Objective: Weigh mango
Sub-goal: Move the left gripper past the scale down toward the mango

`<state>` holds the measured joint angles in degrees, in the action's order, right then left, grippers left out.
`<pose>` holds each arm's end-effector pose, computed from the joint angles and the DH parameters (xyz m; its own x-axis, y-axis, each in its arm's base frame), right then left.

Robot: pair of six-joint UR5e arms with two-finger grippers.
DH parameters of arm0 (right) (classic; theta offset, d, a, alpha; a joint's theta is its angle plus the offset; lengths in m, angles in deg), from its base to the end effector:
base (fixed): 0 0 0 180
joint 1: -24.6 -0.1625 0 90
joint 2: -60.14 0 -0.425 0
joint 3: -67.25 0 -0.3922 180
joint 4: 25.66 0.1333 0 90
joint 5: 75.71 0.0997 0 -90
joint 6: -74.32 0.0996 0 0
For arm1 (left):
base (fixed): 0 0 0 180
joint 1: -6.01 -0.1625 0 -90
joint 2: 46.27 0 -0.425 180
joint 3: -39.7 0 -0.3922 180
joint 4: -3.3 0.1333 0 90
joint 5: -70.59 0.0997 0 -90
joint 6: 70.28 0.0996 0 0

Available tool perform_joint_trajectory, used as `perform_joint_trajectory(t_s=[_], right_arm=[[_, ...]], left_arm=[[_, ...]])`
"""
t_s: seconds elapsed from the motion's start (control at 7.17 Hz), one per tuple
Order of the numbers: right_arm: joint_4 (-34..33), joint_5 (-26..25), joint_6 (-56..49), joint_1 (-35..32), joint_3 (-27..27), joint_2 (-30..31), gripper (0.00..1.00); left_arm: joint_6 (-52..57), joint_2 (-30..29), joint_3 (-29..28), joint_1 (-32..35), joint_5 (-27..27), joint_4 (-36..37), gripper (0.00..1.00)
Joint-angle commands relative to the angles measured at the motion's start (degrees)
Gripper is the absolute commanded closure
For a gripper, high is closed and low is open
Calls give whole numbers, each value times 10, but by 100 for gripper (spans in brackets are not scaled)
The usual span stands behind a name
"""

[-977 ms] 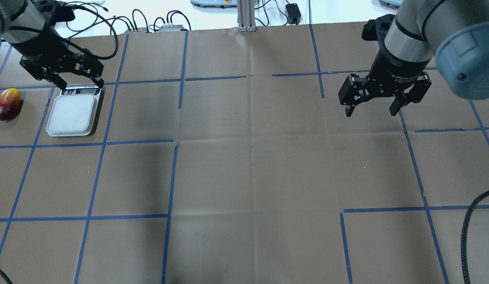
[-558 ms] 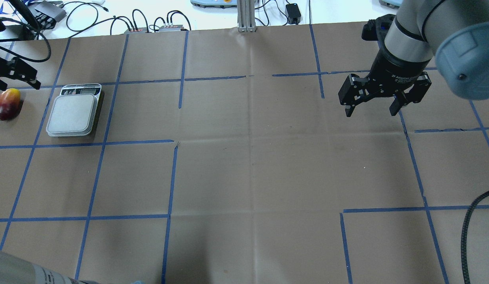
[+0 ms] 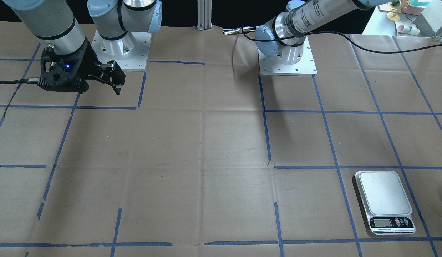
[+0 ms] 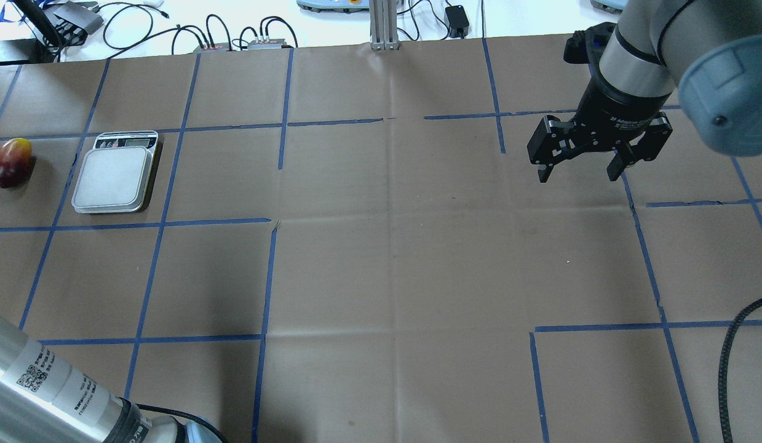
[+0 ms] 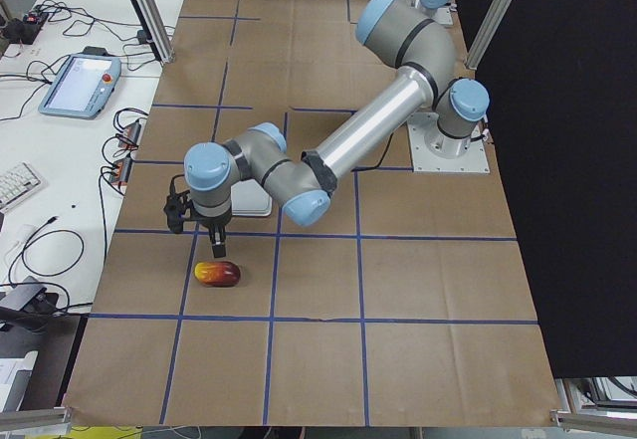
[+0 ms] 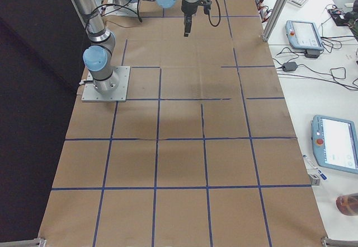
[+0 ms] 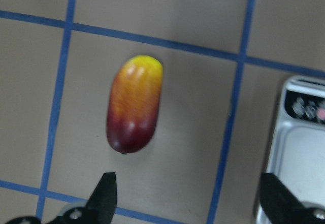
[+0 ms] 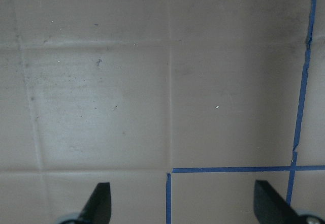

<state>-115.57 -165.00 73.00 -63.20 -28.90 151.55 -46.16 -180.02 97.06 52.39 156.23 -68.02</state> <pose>0.1163 -0.4762 0.4473 -0.9998 0.0165 -0.0143 0.0152 0.9964 0.0839 0.4435 -0.6696 0.3086 -0.9446 -0.3279 0.0149 -0.3264 0.9331 -0.1510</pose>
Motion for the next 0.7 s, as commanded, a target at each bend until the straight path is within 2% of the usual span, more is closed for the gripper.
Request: perform_joint_trajectory(t_s=[0.0, 0.14, 0.56], right_arm=[[0, 0, 0, 0, 0, 0, 0], [0, 0, 0, 0, 0, 0, 0], [0, 0, 0, 0, 0, 0, 0]], left_arm=[[-50, -61, -46, -4, -7, 0, 0], [56, -67, -48, -4, -7, 0, 0], [158, -83, -51, -5, 1, -10, 0]])
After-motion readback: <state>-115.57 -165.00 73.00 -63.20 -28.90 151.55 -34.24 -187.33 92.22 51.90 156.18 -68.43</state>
